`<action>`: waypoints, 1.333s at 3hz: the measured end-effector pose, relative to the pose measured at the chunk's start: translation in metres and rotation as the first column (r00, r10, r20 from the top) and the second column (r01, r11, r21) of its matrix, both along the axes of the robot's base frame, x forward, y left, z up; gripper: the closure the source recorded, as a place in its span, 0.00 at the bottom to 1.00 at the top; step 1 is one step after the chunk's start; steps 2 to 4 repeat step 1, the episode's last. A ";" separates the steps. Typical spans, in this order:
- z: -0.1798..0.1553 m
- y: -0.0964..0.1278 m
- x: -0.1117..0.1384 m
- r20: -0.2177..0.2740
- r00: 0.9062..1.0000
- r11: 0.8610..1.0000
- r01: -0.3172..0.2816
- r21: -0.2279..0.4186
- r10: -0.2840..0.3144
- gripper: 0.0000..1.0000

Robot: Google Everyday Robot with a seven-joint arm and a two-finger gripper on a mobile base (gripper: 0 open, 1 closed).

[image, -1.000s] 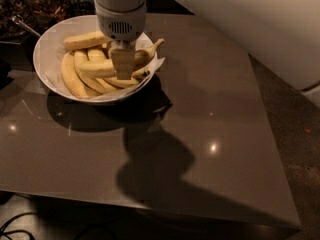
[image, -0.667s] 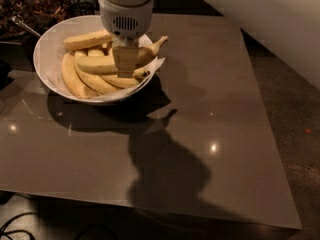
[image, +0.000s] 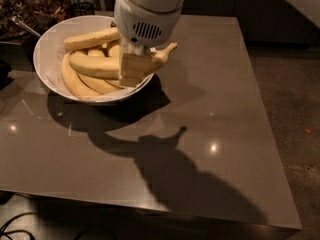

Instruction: Pick banana from white bowl

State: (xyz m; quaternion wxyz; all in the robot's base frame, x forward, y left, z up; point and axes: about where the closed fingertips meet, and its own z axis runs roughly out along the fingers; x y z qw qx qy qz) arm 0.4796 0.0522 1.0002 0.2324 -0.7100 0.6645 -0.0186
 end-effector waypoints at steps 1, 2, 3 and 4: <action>0.006 0.002 -0.014 0.024 1.000 0.999 -0.014 0.042 0.013 1.00; 0.006 0.002 -0.014 0.024 1.000 0.999 -0.014 0.042 0.013 1.00; 0.006 0.002 -0.014 0.024 1.000 0.999 -0.014 0.042 0.013 1.00; 0.006 0.002 -0.014 0.024 1.000 0.999 -0.014 0.042 0.013 1.00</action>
Offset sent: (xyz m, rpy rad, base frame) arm 0.0000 0.0000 0.0000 0.0000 0.0000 0.0000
